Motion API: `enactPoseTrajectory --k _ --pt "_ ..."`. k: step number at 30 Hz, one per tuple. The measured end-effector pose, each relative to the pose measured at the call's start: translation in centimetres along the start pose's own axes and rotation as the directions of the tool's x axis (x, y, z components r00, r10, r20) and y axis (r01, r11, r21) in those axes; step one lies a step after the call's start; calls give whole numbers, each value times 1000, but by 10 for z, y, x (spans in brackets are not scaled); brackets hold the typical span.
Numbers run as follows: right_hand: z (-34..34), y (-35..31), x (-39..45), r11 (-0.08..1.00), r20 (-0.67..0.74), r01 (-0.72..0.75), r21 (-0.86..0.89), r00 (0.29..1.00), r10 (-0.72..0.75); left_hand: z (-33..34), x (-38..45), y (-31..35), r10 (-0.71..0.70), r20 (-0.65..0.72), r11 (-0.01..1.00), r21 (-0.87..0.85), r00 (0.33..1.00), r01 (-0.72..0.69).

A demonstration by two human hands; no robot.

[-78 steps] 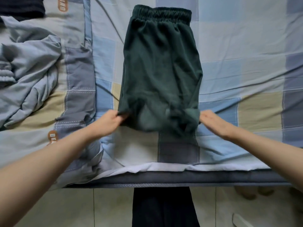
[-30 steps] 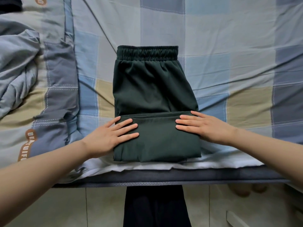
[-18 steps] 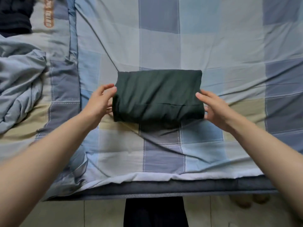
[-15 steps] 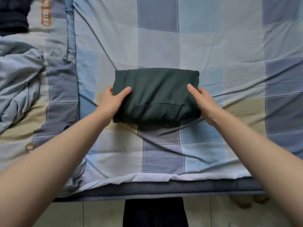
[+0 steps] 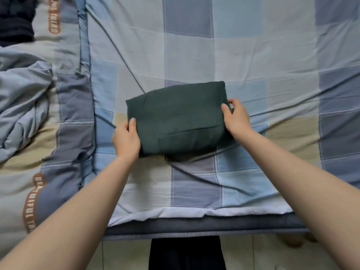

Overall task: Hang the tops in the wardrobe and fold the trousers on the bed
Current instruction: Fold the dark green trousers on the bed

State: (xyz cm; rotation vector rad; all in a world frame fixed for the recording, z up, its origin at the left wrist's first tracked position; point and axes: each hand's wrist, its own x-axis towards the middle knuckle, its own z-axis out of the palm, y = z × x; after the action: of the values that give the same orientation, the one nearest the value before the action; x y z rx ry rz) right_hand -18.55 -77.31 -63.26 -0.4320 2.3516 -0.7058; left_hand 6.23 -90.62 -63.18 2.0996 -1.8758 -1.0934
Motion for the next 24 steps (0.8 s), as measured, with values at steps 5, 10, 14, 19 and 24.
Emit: enactPoseTrajectory --k 5,10,14,19,24 --pt "9 13 -22 998 -32 70 12 997 -69 11 -14 -4 -57 30 982 -176 998 62" --pt "18 14 -49 952 115 245 -185 967 -227 9 -28 -10 76 90 937 -347 993 -40" --pt "18 16 -47 913 141 301 -276 952 -271 8 -34 -8 167 68 928 -349 984 -133" --pt "7 25 -53 922 163 305 -239 949 -271 5 -48 -5 231 -75 928 -282 970 -243" --pt "-4 29 -74 897 177 350 -268 934 -311 -7 -74 -6 247 -88 940 -219 965 -261"
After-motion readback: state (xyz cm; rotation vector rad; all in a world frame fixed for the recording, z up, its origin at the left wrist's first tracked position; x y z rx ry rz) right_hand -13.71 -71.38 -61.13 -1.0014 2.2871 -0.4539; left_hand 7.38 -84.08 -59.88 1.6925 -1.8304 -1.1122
